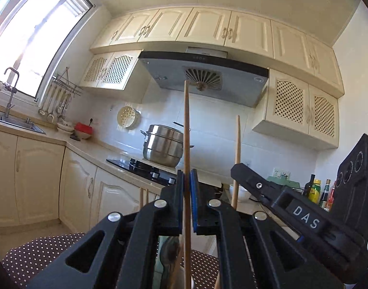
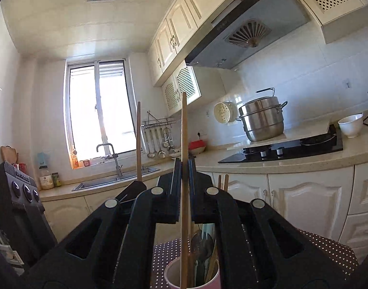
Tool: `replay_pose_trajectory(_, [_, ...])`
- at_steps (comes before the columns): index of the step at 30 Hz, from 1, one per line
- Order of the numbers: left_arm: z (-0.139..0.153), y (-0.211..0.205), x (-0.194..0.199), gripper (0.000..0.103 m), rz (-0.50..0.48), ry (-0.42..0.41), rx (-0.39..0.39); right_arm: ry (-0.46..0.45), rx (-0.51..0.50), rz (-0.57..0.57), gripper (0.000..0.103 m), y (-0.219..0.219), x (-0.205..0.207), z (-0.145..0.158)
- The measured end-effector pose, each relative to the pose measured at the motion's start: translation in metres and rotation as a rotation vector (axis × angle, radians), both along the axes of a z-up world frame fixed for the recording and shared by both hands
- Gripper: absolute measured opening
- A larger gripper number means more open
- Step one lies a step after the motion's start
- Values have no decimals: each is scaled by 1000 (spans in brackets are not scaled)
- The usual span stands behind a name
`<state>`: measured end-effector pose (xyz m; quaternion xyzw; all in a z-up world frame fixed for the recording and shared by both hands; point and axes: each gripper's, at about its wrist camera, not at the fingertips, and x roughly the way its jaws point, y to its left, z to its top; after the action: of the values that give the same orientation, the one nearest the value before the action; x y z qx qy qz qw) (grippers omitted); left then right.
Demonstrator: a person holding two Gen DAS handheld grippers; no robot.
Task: Organize utensils
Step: 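Lift both chopsticks and carry them above the pink cup, then lower the chopsticks into the pink cup and open both tools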
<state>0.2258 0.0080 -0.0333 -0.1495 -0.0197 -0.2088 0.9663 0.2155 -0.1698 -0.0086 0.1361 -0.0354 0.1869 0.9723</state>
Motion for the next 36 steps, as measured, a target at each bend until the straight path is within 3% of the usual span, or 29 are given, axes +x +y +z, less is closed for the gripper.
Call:
replay_pose_trajectory(12, [-37,5,40,6,8,62,-13,-20,15,-22,6,-1,25,-14])
replay_pose_trajectory(24, [-46,10,45,7,23,83,-20,5,-29,-19,6,6,30,-27])
replay_pose_trajectory(25, [-46,10,45,8,26,83,-23,5,-29,-20,6,6,29,-27])
replay_pose_trajectory(27, [-45,12,43,33,34,81,-28,7,-31,-19,6,7,28,-26])
replay_pose_trajectory(36, [-42,15,41,34,52,78,-25,24,-43,-25,6,7,25,-24])
